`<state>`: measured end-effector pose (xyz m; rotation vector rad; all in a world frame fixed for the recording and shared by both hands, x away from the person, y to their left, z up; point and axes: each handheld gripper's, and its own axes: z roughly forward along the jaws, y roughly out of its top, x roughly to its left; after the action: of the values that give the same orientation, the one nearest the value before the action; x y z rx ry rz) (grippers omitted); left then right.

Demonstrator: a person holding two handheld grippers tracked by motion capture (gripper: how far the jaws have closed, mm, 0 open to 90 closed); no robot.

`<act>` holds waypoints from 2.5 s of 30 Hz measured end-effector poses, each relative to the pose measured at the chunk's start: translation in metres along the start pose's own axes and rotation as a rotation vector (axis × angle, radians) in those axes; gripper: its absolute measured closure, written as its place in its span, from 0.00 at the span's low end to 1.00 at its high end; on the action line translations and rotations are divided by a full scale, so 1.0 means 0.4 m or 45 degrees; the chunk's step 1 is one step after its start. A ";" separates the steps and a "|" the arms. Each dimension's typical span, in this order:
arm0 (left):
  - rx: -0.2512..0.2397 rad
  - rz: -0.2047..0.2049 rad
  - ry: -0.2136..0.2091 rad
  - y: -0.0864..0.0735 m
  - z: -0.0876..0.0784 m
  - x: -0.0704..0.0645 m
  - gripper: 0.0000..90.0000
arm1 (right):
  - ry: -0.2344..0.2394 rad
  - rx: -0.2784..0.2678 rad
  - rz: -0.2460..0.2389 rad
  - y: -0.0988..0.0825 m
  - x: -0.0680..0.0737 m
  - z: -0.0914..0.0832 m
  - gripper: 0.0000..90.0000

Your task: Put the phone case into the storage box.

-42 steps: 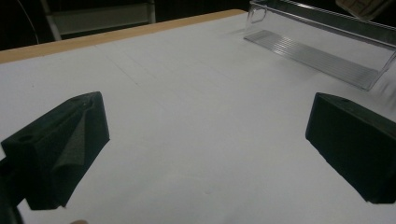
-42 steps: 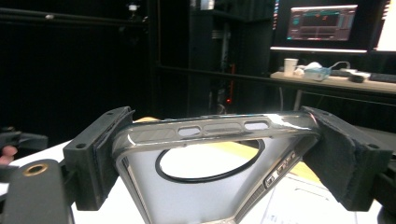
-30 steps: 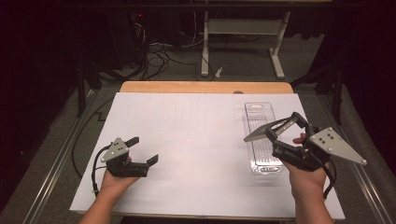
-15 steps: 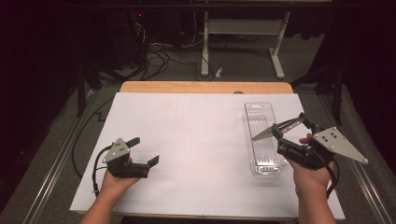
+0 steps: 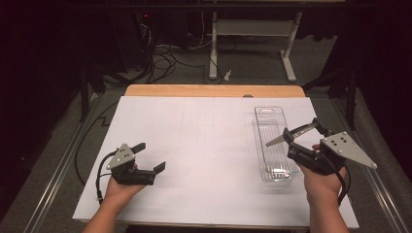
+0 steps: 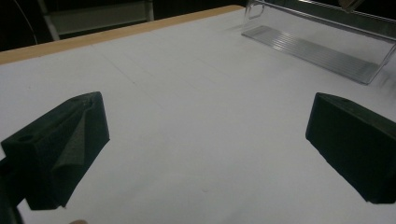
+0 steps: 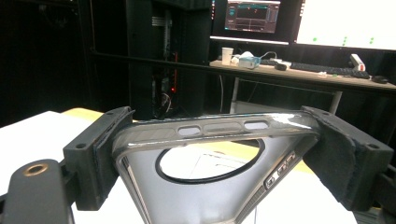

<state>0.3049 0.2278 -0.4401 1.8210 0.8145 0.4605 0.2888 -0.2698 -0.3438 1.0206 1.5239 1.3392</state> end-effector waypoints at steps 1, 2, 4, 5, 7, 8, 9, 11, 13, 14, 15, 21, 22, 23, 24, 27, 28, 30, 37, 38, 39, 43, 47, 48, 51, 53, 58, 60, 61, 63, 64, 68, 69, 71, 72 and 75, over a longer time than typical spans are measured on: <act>-0.001 0.002 -0.002 0.000 0.001 -0.001 0.01 | -0.006 0.000 0.001 0.000 0.000 0.002 0.15; 0.000 0.002 -0.004 0.000 0.002 -0.001 0.01 | -0.011 0.002 -0.007 0.000 -0.001 0.006 0.15; 0.000 0.002 -0.006 0.000 0.003 -0.001 0.01 | -0.017 0.007 -0.008 0.001 -0.001 0.009 0.15; 0.001 0.003 -0.008 0.000 0.003 -0.001 0.01 | -0.021 0.011 -0.010 0.001 -0.001 0.014 0.15; -0.002 -0.004 -0.014 -0.001 0.003 0.000 0.01 | -0.031 0.019 -0.017 0.001 0.002 0.025 0.15; -0.001 -0.004 -0.016 -0.001 0.004 0.000 0.01 | -0.040 0.021 -0.023 0.001 0.004 0.030 0.15; 0.000 -0.002 -0.023 -0.001 0.005 0.001 0.01 | -0.041 0.034 -0.015 0.000 0.006 0.043 0.15; -0.003 0.001 -0.026 -0.001 0.006 0.001 0.01 | -0.050 0.041 -0.017 0.001 0.009 0.056 0.15; -0.009 -0.004 -0.026 0.000 0.006 0.001 0.01 | -0.054 0.043 -0.013 0.003 0.010 0.061 0.15; -0.013 -0.008 -0.025 0.000 0.005 0.002 0.01 | -0.066 0.051 -0.018 0.006 0.013 0.072 0.15; -0.012 -0.011 -0.019 0.000 0.003 0.003 0.00 | -0.072 0.054 -0.017 0.007 0.013 0.078 0.15; -0.018 -0.017 -0.019 0.000 0.000 0.006 0.00 | -0.095 0.089 -0.008 0.016 0.011 0.112 0.15; -0.019 -0.015 -0.015 0.000 0.000 0.006 0.00 | -0.102 0.094 -0.016 0.018 0.011 0.118 0.15; -0.020 -0.013 -0.014 0.000 -0.001 0.006 0.00 | -0.106 0.102 -0.017 0.020 0.011 0.124 0.15; -0.021 -0.016 -0.015 0.000 -0.001 0.007 0.00 | -0.112 0.109 -0.020 0.021 0.011 0.131 0.15; -0.021 -0.013 -0.015 -0.001 -0.001 0.008 0.00 | -0.124 0.120 -0.031 0.025 0.013 0.142 0.15; -0.021 -0.015 -0.017 -0.001 -0.001 0.009 0.00 | -0.142 0.132 -0.047 0.028 0.015 0.156 0.15; -0.023 -0.017 -0.018 0.000 -0.002 0.009 0.00 | -0.156 0.143 -0.045 0.030 0.015 0.170 0.15; -0.027 -0.011 -0.029 0.002 0.000 0.006 0.00 | -0.188 0.178 -0.014 0.038 0.013 0.215 0.15; -0.029 -0.011 -0.030 0.002 -0.001 0.005 0.00 | -0.188 0.178 -0.014 0.038 0.013 0.215 0.15; -0.033 -0.015 -0.033 0.002 -0.001 0.005 0.00 | -0.193 0.177 -0.012 0.039 0.014 0.220 0.15; -0.038 -0.018 -0.038 0.002 -0.004 0.006 0.00 | -0.214 0.205 0.017 0.037 0.014 0.247 0.15; -0.039 -0.018 -0.036 0.003 -0.004 0.005 0.00 | -0.225 0.243 0.032 0.028 0.006 0.272 0.15; -0.038 -0.016 -0.038 0.003 -0.004 0.005 0.00 | -0.230 0.251 0.035 0.026 0.003 0.279 0.15; -0.036 -0.016 -0.039 0.003 -0.004 0.005 0.00 | -0.238 0.273 0.040 0.022 0.000 0.292 0.15; -0.038 -0.017 -0.039 0.003 -0.004 0.005 0.00 | -0.253 0.294 0.045 0.020 -0.005 0.313 0.15; -0.037 -0.016 -0.037 0.003 -0.005 0.006 0.00 | -0.284 0.327 0.058 0.021 -0.007 0.342 0.15; -0.040 -0.016 -0.039 0.003 -0.006 0.006 0.00 | -0.294 0.336 0.060 0.020 -0.007 0.352 0.15; -0.040 -0.016 -0.039 0.003 -0.006 0.006 0.00 | -0.299 0.338 0.061 0.020 -0.007 0.357 0.15; -0.044 -0.021 -0.039 0.002 -0.007 0.007 0.00 | -0.311 0.346 0.066 0.018 -0.006 0.365 0.15; -0.043 -0.022 -0.040 0.002 -0.008 0.008 0.00 | -0.318 0.350 0.068 0.017 -0.006 0.369 0.15; -0.046 -0.021 -0.040 0.002 -0.008 0.008 0.00 | -0.332 0.371 0.077 0.010 -0.009 0.381 0.15; -0.049 -0.021 -0.041 0.002 -0.009 0.008 0.00 | -0.333 0.386 0.088 0.004 -0.013 0.388 0.15; -0.050 -0.021 -0.040 0.002 -0.009 0.008 0.00 | -0.345 0.400 0.085 -0.003 -0.018 0.395 0.15; -0.050 -0.019 -0.041 0.002 -0.010 0.008 0.00 | -0.345 0.400 0.085 -0.003 -0.018 0.395 0.15; -0.054 -0.027 -0.040 0.002 -0.012 0.010 0.00 | -0.354 0.410 0.099 -0.011 -0.024 0.404 0.15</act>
<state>0.3048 0.2334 -0.4378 1.7745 0.7961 0.4319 0.4450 -0.2297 -0.3594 1.4169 1.5254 0.9695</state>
